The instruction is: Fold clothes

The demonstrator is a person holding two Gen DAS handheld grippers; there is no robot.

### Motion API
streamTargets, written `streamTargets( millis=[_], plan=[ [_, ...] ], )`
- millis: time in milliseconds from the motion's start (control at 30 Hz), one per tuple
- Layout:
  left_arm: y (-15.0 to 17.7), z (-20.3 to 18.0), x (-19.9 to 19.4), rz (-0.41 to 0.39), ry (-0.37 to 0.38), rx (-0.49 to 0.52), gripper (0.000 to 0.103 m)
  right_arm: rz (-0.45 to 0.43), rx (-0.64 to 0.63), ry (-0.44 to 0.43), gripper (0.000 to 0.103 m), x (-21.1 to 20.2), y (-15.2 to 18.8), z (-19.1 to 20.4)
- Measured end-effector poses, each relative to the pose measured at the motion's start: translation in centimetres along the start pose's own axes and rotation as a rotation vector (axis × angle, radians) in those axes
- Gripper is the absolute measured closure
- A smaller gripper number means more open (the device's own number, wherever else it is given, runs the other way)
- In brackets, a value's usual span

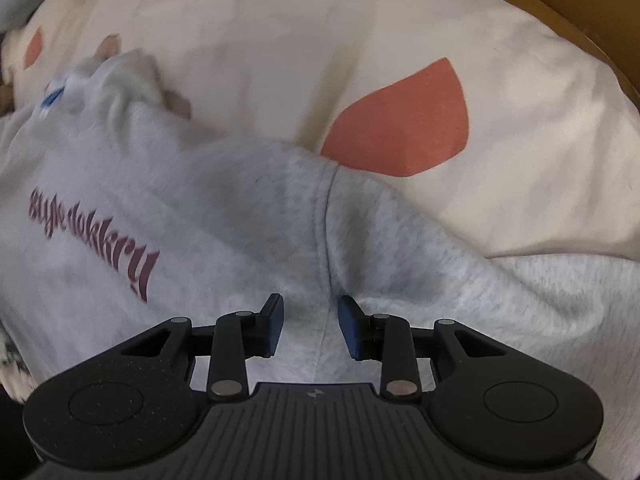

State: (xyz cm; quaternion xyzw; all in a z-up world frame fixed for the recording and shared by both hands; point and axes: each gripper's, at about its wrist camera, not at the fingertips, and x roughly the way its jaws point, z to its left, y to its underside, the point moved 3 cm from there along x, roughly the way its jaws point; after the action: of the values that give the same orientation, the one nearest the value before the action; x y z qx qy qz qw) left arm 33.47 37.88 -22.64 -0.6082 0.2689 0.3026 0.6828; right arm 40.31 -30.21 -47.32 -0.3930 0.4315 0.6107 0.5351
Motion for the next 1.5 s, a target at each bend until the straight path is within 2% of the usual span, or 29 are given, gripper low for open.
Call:
streamTargets(
  millis=[100,167,267,500,633,700,833,1033,1133,1267,1400,1500],
  plan=[
    [0.7,-1.4,-0.4,-0.056,0.004,0.076,0.095,0.007,-0.010,0.016,0.066,0.1,0.0,0.2],
    [1.8,-2.4,-0.3,-0.067,0.009,0.118,0.095,0.012,-0.007,0.022,0.066,0.2,0.0,0.2],
    [4.2,-3.7,0.6,-0.049,0.047,0.117,0.094,0.019,0.003,0.036,0.066,0.4,-0.2,0.4],
    [9.7,-6.7,3.3,0.030,0.176,0.016,0.093,0.004,0.005,0.021,0.067,0.1,0.4,-0.1],
    [11.6,-7.7,4.4,0.032,0.229,-0.121,0.090,-0.001,0.012,0.035,0.067,0.0,0.6,0.0],
    [12.3,-8.3,5.0,0.031,0.251,-0.184,0.083,-0.001,-0.002,0.055,0.066,0.0,0.7,0.3],
    [13.5,-8.8,5.3,0.066,0.301,-0.241,0.066,0.013,-0.027,0.076,0.066,0.0,0.7,0.6],
    [15.2,-5.9,2.5,0.082,0.289,-0.327,0.061,0.008,-0.013,0.090,0.066,-0.1,0.9,0.5],
    [16.0,-3.3,1.6,0.065,0.201,-0.396,0.048,0.001,-0.014,0.093,0.066,-0.2,1.1,0.4],
    [17.5,0.0,2.9,0.072,0.079,-0.530,0.048,0.002,0.014,0.083,0.067,-0.4,1.1,-0.1],
    [18.0,0.5,5.1,0.095,0.011,-0.533,0.048,-0.011,0.018,0.094,0.066,-0.5,1.4,-0.1],
    [17.8,0.0,6.5,0.094,0.020,-0.525,0.049,-0.023,0.019,0.095,0.066,-0.7,1.8,-0.2]
  ],
)
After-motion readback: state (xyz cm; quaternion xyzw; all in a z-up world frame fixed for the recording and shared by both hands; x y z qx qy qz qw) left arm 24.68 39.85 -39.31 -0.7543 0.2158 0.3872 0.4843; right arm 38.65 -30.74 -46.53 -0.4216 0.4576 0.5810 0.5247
